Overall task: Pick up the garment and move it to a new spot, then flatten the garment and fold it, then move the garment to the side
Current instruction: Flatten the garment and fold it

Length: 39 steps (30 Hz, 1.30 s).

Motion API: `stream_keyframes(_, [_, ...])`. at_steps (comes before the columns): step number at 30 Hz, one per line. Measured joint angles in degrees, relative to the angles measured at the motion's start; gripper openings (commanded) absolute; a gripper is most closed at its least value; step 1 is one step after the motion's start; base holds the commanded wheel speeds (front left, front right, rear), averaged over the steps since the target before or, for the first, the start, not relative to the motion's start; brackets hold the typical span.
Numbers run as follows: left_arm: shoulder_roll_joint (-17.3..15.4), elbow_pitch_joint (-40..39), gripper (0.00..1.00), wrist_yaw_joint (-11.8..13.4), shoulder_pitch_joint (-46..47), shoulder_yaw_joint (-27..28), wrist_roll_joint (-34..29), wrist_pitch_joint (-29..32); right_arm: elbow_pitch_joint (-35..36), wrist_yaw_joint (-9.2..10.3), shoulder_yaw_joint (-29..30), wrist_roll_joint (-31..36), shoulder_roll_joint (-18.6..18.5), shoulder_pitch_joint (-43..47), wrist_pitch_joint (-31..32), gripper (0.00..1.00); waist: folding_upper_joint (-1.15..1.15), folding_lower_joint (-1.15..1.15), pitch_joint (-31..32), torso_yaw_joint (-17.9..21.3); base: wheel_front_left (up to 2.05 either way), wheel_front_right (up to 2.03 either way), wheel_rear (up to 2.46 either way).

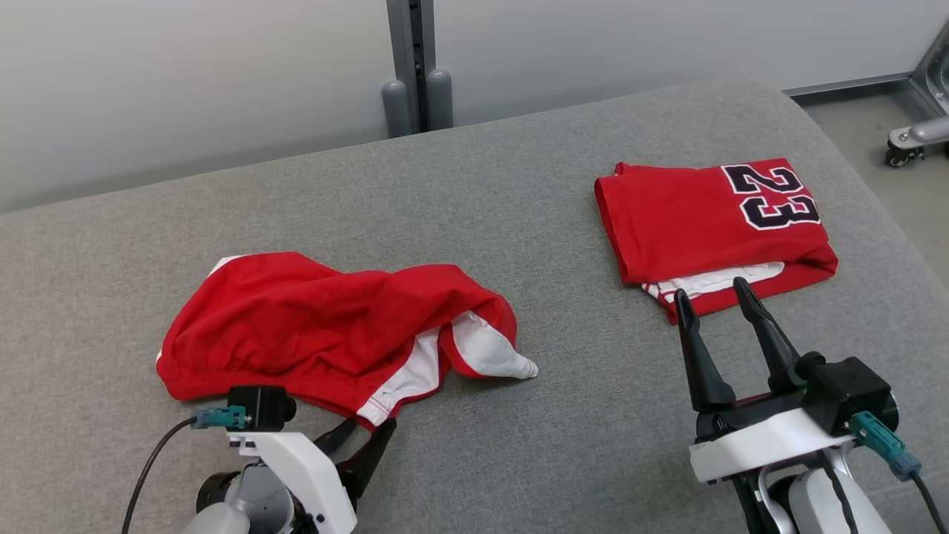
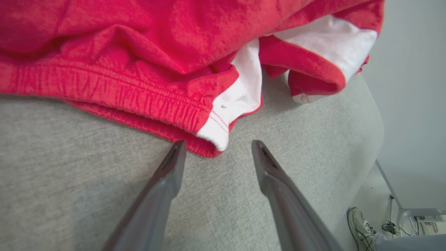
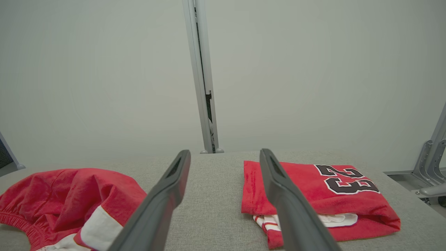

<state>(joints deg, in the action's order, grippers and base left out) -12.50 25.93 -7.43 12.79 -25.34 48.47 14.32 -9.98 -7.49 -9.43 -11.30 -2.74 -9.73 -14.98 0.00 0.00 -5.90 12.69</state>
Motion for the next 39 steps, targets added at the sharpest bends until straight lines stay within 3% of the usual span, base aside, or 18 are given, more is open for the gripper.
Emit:
stream_keyframes(3, [0.23, 0.49, 0.93, 0.0, 1.02, -0.88, 0.97, -0.57, 0.03, 0.0, 0.02, 0.02, 0.0, 0.01, -0.01, 1.0, 0.0, 0.0, 0.03, -0.32, 0.0, 0.0, 0.0])
stream_keyframes(6, [0.24, 1.56, 0.78, 0.0, 2.07, -2.07, 1.62, -0.77, -0.13, 0.0, -0.27, 0.02, 0.0, 0.0, -0.01, 1.0, 0.0, 0.0, 0.04, -0.62, 0.0, 0.0, 0.0])
stream_keyframes(8, [0.27, 2.55, 0.61, 0.0, 2.87, -3.16, 2.03, -0.73, -0.3, 0.0, -0.54, 0.01, 0.0, -0.02, 0.0, 1.0, 0.0, 0.0, -0.01, -0.71, 0.0, 0.0, 0.0])
stream_keyframes(11, [0.25, 3.79, 0.08, 0.0, 3.87, -4.33, 2.69, -1.1, -0.45, 0.0, -0.73, 0.0, 0.0, -0.21, 0.0, 1.0, 0.0, 0.0, -0.03, -0.77, 0.0, 0.0, 0.0])
stream_keyframes(12, [0.19, 4.07, 0.0, 0.0, 4.14, -4.66, 3.11, -1.31, -0.44, 0.0, -0.68, 0.0, 0.0, -0.3, 0.0, 1.0, 0.0, 0.0, 0.02, -0.81, 0.0, 0.0, 0.0])
stream_keyframes(23, [-2.96, 1.7, 0.0, 0.0, 4.39, -8.12, 5.26, -3.52, -0.85, 0.0, 0.93, 0.18, -0.01, -0.08, -0.01, 1.0, 0.0, 0.0, 1.3, -3.19, 0.0, 0.0, 0.0])
stream_keyframes(33, [-10.88, -5.37, 0.0, 0.48, 1.8, -8.66, 5.17, -0.98, -2.12, 0.0, 1.59, 0.13, 0.01, 0.68, -0.01, 1.0, 0.0, 0.0, 3.37, -7.12, 0.0, 0.0, 0.0])
stream_keyframes(39, [-16.55, -10.77, 0.0, 1.19, -0.65, -10.27, 3.97, 3.76, -4.14, 0.0, 1.25, 0.59, 0.0, 0.75, 0.0, 1.0, 0.0, 0.0, 3.96, -8.01, 0.0, 0.0, 0.0])
